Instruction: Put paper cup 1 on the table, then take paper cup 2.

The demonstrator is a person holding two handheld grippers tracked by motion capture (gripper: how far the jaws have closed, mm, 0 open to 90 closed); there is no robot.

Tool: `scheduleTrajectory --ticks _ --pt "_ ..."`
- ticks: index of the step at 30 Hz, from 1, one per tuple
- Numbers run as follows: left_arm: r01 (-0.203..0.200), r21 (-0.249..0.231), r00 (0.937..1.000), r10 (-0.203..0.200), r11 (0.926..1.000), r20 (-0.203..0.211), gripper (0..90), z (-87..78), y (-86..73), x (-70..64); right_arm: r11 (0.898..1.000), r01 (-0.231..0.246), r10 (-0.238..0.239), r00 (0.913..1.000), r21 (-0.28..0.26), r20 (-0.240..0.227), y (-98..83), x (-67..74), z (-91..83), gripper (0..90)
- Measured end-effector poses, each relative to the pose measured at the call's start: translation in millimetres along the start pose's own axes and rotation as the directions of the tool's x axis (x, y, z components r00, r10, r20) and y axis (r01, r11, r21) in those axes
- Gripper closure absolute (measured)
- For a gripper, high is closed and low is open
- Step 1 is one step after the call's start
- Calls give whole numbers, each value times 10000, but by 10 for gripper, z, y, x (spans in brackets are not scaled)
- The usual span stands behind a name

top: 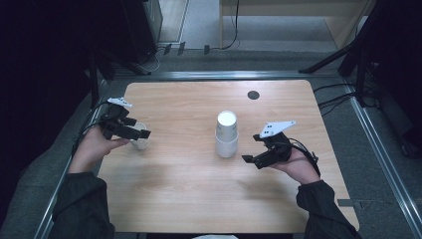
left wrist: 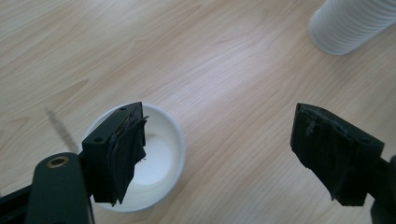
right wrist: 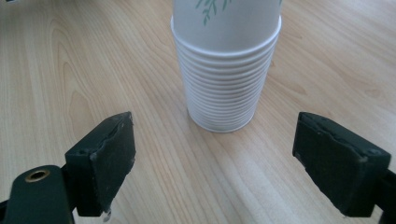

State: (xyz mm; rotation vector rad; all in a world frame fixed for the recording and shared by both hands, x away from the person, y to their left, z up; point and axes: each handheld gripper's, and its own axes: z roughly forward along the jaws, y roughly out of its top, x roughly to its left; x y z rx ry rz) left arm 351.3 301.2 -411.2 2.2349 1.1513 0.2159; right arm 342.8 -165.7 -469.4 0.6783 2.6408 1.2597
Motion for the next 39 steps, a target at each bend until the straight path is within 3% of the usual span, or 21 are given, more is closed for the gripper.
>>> scheduleTrajectory --ticks 3,6,8,14,18,24,28,33,35,39 --pt "-207 -167 9992 212 9996 337 191 25 27 -102 9998 114 -116 9999 -150 -85 42 -4 4 137" --pt "-393 -259 9972 409 9989 631 194 80 56 -199 10000 61 -61 9998 12 202 88 -21 9 150" --pt "-491 -324 9954 516 9983 809 195 123 77 -256 10000 91 -92 9999 38 109 100 -31 7 165" --pt "-875 -380 9898 912 9954 1095 194 313 94 -394 10000 30 -29 9999 -85 123 178 -26 -23 207" --pt "-1118 -298 9828 1149 9933 1445 195 417 85 -488 9997 26 -30 9999 261 156 206 -15 -11 206" --pt "-1472 -244 9726 1492 9888 1782 195 544 109 -636 9992 -101 111 9996 393 -255 312 -79 -31 254" --pt "-1723 -309 9628 1749 9846 2059 195 601 116 -718 9985 100 -84 9995 538 -299 426 -113 -39 256" --pt "-1924 -125 9589 1907 9812 2101 195 658 113 -777 9956 392 -364 9987 855 -345 565 -150 -27 246" --pt "-2011 -88 9534 1978 9795 2276 195 676 113 -789 9947 400 -364 9985 945 -402 618 -157 -24 246" --pt "-2158 -63 9494 2113 9764 2325 196 689 118 -813 9897 680 -622 9968 1261 -492 722 -161 -4 243"
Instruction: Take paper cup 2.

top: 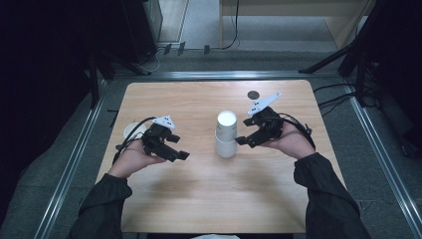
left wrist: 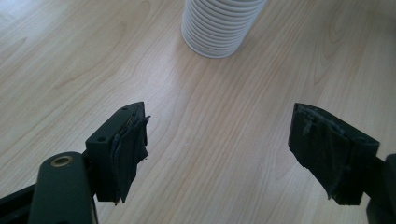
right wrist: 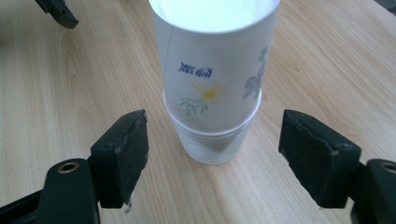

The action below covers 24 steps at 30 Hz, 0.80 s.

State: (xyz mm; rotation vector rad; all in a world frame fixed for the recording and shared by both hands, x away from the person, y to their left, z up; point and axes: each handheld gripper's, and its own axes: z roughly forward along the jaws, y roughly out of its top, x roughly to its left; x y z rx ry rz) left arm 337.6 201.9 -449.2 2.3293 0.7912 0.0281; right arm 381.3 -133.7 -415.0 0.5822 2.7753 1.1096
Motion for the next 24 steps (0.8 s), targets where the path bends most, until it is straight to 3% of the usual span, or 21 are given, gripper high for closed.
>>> scheduleTrajectory --ticks 8,11,21,24 --pt "-143 51 9999 143 9999 28 196 31 2 -20 9967 466 -471 9989 659 71 226 -17 62 241" --pt "-153 -11 9999 153 9999 68 196 36 11 -32 9938 627 -620 9980 920 -96 301 -14 92 240" --pt "-352 26 9992 351 9994 194 198 42 14 -50 9766 1189 -1147 9928 1790 -335 569 7 206 237" --pt "-317 37 9992 316 9995 228 199 45 13 -48 9759 1159 -1107 9931 1846 -387 631 4 235 242"
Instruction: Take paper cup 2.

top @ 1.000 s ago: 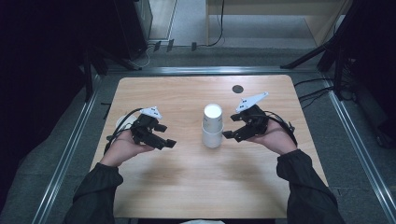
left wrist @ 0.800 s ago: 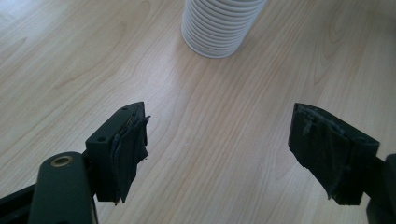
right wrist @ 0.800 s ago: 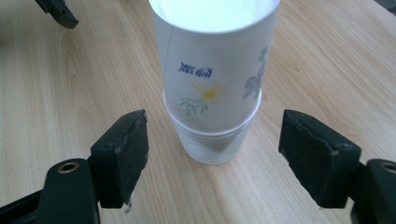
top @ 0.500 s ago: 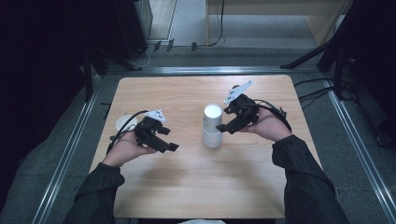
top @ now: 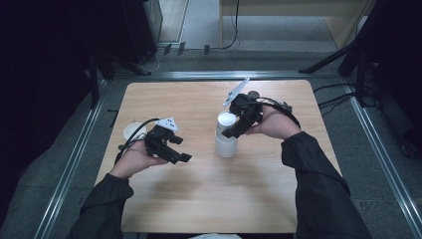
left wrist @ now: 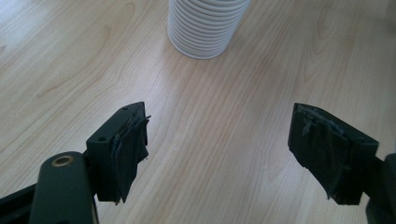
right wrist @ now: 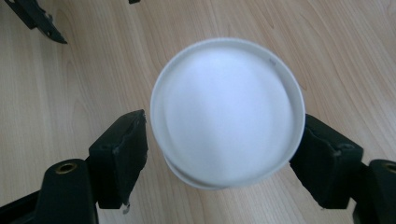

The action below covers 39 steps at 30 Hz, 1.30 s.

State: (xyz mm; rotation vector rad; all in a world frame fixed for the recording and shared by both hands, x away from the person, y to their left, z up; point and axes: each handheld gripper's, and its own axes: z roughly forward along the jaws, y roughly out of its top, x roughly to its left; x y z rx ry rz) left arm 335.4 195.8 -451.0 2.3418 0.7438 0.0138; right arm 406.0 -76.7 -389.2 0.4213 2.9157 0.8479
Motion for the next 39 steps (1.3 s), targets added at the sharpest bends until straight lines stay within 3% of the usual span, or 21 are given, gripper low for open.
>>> scheduleTrajectory --ticks 6,13,22,39 --pt "-66 23 10000 66 10000 3 199 1 -1 -2 9993 -102 107 9999 371 -128 108 -29 47 306" --pt "-42 -40 10000 42 10000 -57 200 -14 -7 7 9977 6 -2 10000 670 -64 151 -12 29 316" --pt "-42 -87 10000 42 10000 -35 203 -31 -10 11 9973 194 -192 9998 706 -38 210 -1 -75 325" --pt "20 -353 10000 -17 9994 75 202 -67 -13 25 9974 -193 189 9998 697 63 345 25 -402 327"
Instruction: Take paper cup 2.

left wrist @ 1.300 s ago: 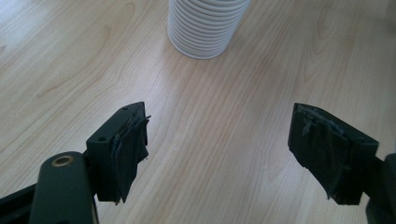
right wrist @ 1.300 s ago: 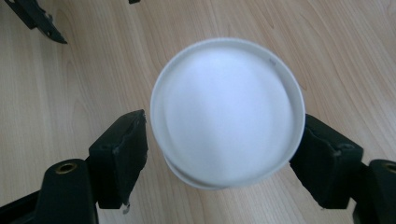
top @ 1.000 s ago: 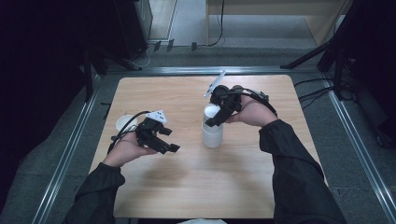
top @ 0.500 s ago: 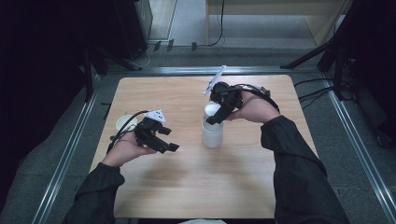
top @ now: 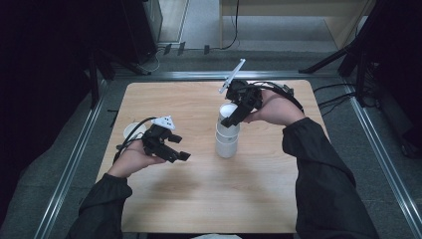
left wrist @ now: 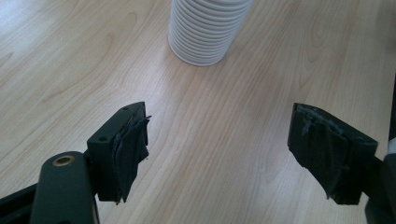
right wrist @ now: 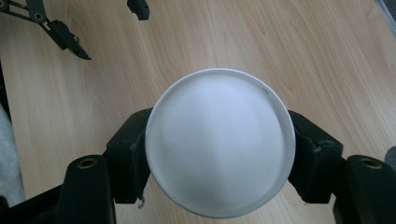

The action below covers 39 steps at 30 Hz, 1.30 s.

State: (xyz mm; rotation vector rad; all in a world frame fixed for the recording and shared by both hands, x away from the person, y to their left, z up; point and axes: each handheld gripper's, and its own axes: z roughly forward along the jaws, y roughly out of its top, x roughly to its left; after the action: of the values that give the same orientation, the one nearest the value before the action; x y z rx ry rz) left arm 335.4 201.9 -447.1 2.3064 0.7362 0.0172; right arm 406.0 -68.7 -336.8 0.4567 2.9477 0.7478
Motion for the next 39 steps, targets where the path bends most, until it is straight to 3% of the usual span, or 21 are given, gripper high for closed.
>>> scheduleTrajectory --ticks 12,20,28,34,39 --pt "43 -178 10000 -41 9998 76 197 -19 -1 10 9996 114 -101 9989 -276 465 109 152 -465 331" --pt "12 -287 9999 -9 9996 114 197 -26 9 -1 9985 152 -141 9997 -529 205 3 346 -739 334" --pt "-46 -432 9996 58 9991 283 197 -25 22 -24 9968 543 -554 9983 -586 -179 -267 608 -627 335" --pt "-114 -445 9994 129 9989 319 198 -6 29 -30 9938 352 -401 9982 -1051 -454 -486 652 -479 337" --pt "-227 -403 9990 242 9989 367 198 12 40 -54 9914 249 -339 9971 -1286 -688 -640 664 -252 336"
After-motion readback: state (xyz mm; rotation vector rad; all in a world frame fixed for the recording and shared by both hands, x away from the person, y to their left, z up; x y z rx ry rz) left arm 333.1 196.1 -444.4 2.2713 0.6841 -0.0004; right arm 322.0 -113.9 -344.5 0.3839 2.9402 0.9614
